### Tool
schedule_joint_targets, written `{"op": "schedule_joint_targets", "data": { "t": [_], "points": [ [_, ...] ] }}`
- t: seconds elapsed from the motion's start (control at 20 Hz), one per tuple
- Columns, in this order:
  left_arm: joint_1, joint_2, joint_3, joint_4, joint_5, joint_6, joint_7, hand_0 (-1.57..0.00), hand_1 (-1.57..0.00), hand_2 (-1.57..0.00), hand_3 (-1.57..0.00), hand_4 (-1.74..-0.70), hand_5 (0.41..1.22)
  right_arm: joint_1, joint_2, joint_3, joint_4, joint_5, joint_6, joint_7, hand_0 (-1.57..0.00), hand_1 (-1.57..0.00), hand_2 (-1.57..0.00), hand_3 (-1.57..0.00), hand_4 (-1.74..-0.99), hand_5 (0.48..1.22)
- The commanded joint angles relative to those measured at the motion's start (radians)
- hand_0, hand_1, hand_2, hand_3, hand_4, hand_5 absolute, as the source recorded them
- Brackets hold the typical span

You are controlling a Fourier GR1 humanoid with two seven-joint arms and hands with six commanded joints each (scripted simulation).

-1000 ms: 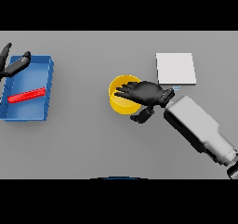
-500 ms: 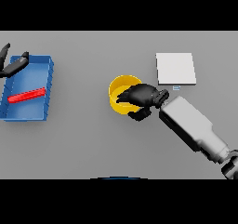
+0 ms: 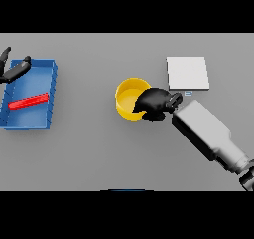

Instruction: Pick up the red beaker and tilt it to pour out 1 green nut into yellow bowl. Pick up the yellow bowl and place it on the metallic measuring scale.

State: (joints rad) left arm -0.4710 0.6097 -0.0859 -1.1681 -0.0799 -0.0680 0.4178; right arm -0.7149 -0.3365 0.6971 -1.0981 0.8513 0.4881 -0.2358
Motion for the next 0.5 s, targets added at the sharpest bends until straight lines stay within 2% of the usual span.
{"op": "schedule_joint_targets", "data": {
  "t": [0.0, 0.1, 0.3, 0.4, 0.45],
  "points": [
    [-0.004, 0.001, 0.005, 0.000, 0.008, -0.005, 0.007, 0.00, 0.00, 0.00, 0.00, -0.78, 0.712, 0.003, -0.006, -0.001, -0.015, -0.003, 0.001, 0.001, -1.45, -1.45, -1.33, -1.17, -1.698, 1.193],
    [-0.014, 0.004, 0.008, 0.003, 0.010, -0.008, 0.006, 0.00, 0.00, 0.00, 0.00, -0.79, 0.704, -0.006, -0.012, -0.009, -0.017, -0.010, -0.006, -0.004, -1.49, -1.49, -1.36, -1.20, -1.714, 1.203],
    [-0.011, 0.003, -0.001, 0.006, -0.001, -0.005, -0.004, 0.00, 0.00, 0.00, 0.00, -0.77, 0.706, -0.023, -0.033, -0.035, -0.072, -0.041, 0.039, 0.029, -1.54, -1.54, -1.45, -1.17, -1.730, 1.214],
    [-0.005, 0.003, -0.003, -0.007, -0.002, -0.004, 0.001, 0.00, 0.00, 0.00, 0.00, -0.77, 0.705, -0.021, -0.070, -0.050, -0.132, -0.058, 0.081, 0.045, -1.55, -1.55, -1.48, -1.16, -1.734, 1.216],
    [-0.010, 0.002, 0.002, -0.001, 0.006, -0.006, 0.003, 0.00, 0.00, 0.00, 0.00, -0.78, 0.702, -0.012, -0.078, -0.053, -0.160, -0.059, 0.094, 0.073, -1.55, -1.55, -1.49, -1.15, -1.735, 1.217]
  ]
}}
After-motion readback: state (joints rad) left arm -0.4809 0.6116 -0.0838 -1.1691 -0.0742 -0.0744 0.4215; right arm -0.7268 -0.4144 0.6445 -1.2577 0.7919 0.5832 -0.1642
